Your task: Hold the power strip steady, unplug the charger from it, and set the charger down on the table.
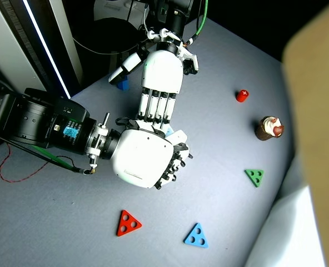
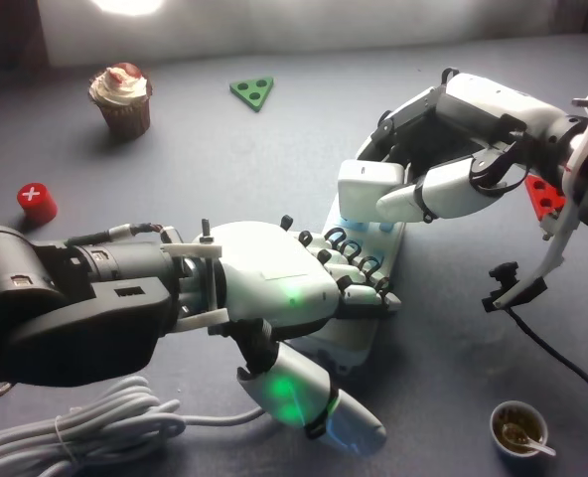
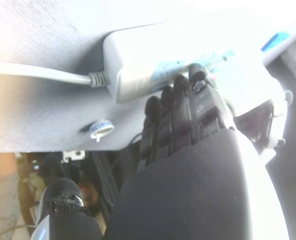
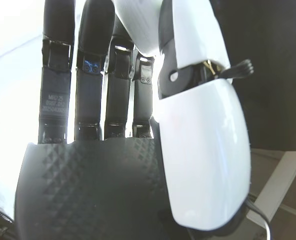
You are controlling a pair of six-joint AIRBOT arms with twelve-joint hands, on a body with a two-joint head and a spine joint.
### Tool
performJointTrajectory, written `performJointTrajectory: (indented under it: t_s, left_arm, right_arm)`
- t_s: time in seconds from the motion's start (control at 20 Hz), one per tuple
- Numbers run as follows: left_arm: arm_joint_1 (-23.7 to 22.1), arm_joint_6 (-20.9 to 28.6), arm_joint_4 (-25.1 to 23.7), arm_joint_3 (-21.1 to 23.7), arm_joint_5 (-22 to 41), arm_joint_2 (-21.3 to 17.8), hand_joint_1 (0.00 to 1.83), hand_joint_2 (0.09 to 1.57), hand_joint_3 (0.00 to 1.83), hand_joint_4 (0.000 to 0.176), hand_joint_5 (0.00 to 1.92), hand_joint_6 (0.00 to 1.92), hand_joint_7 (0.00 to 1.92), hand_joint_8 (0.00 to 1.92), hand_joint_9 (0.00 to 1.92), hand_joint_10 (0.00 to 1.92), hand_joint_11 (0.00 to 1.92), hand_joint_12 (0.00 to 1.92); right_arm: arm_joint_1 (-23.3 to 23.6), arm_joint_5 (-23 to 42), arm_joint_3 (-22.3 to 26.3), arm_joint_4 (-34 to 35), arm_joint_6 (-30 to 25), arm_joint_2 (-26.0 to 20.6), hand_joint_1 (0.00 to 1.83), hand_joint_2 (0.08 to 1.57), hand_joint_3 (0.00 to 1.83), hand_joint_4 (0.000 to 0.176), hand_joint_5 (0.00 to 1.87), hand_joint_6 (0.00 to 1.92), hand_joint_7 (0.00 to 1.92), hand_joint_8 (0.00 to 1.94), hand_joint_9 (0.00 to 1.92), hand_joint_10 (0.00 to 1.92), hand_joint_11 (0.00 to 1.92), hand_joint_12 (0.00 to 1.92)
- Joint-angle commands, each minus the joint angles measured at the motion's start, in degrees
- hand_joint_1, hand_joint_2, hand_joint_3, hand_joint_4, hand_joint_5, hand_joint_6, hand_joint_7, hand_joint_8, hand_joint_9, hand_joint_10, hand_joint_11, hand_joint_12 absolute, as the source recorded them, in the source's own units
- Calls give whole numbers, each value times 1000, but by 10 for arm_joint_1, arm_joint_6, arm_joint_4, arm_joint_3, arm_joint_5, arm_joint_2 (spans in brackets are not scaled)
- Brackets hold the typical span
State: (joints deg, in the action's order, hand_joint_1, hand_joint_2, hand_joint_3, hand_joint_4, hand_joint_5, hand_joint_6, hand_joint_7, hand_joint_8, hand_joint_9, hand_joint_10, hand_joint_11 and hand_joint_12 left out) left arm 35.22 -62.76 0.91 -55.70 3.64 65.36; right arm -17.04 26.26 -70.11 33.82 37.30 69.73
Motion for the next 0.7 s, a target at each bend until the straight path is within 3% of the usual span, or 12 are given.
performJointTrajectory:
  t_s: [0.0, 0.3, 0.65]
  left_arm:
    - [1, 1, 3, -1, 19, 6, 0, 934, 0, 0, 132, 1, 170, 3, 162, 3, 146, 52]
    - [5, 1, 3, -1, 18, 11, 0, 940, 2, 0, 125, 3, 161, 2, 151, 1, 142, 47]
    - [7, -1, 3, -1, 18, 15, 0, 934, 0, 0, 133, 7, 164, 5, 160, 6, 150, 47]
  right_arm:
    - [12, 68, -1, -11, -15, -7, 1385, 1069, 0, 0, 1011, 926, 1135, 556, 1004, 1097, 820, 878]
    - [20, 74, -4, -11, -15, -7, 1390, 1055, 2, 0, 1014, 898, 1182, 481, 1055, 1027, 874, 830]
    - [22, 80, -6, -11, -15, -7, 1388, 1062, 1, 0, 1021, 900, 1164, 509, 1018, 1080, 815, 889]
